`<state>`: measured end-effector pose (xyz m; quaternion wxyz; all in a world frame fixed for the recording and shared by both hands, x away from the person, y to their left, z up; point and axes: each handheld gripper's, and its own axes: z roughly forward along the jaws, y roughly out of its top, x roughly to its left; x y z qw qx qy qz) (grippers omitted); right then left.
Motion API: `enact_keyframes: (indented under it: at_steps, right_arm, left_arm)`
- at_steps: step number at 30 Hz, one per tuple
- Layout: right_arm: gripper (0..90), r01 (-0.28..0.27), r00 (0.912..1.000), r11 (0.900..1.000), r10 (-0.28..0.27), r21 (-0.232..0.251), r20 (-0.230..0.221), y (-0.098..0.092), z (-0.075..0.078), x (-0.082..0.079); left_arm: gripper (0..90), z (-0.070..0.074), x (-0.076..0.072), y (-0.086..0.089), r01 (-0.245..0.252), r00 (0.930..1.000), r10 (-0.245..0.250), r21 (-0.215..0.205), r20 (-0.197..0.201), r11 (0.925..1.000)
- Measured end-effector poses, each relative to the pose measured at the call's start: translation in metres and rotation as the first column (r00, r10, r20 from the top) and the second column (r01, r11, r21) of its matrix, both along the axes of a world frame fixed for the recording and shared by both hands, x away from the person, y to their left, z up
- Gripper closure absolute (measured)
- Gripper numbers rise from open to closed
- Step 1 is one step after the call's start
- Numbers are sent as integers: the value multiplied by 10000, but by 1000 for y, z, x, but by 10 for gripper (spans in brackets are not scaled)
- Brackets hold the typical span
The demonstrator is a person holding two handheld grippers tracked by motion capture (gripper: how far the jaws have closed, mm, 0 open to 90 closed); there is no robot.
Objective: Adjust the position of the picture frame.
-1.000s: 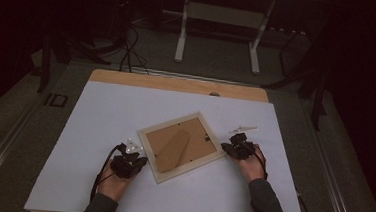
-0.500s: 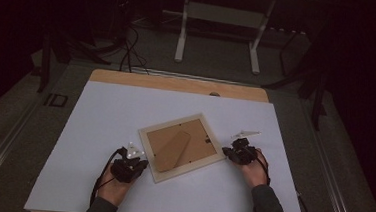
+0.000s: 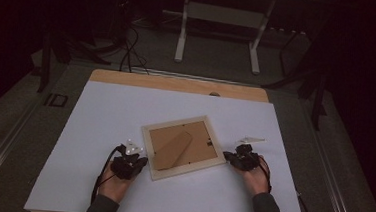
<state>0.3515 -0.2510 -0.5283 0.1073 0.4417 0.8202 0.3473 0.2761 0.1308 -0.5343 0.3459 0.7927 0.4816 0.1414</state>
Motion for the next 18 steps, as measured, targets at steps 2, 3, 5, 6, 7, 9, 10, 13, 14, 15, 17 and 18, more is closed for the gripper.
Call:
enact_keyframes:
  at_steps: [2,3,5,6,7,9,10,13,14,15,17,18]
  right_arm:
    - [900,106,9999,9990,-104,438,-33,-4,-3,-3]
    - [900,172,9998,9983,-169,564,-44,-5,-3,-4]
    - [900,298,9996,9964,-295,796,-53,-7,-5,-5]
    - [900,329,9995,9959,-325,839,-57,-7,-5,-6]
    - [900,311,9995,9962,-305,817,-89,-7,-5,-6]
    - [900,268,9996,9968,-260,753,-113,-7,-4,-7]
    - [900,295,9995,9969,-287,723,-128,-7,-4,-7]
    - [900,285,9995,9974,-278,667,-126,-6,-3,-8]
    - [900,322,9994,9975,-314,626,-133,-6,-3,-9]
    - [900,333,9994,9976,-326,599,-137,-5,-3,-10]
    - [900,378,9992,9976,-371,575,-121,-4,-3,-11]
    - [900,384,9992,9976,-377,575,-135,-4,-3,-12]
  left_arm:
    - [900,0,2,0,-52,10000,52,-22,-20,10000]
    - [900,0,2,0,-61,10000,60,-51,-54,10000]
    - [900,0,4,0,-106,9999,105,-87,-103,9999]
    - [900,1,5,0,-122,9999,122,-29,-88,9999]
    - [900,1,5,-1,-144,9999,144,30,-54,9999]
    - [900,1,7,-2,-189,9998,189,80,-22,9998]
    - [900,1,7,-2,-216,9998,216,51,-18,9998]
    - [900,1,11,-1,-227,9997,228,94,-36,9997]
    - [900,1,13,-1,-275,9996,276,91,-39,9996]
    - [900,1,14,-1,-345,9994,345,57,-63,9994]
    - [900,1,17,-1,-439,9990,439,64,-58,9990]
    - [900,1,19,-1,-489,9988,489,28,-39,9988]
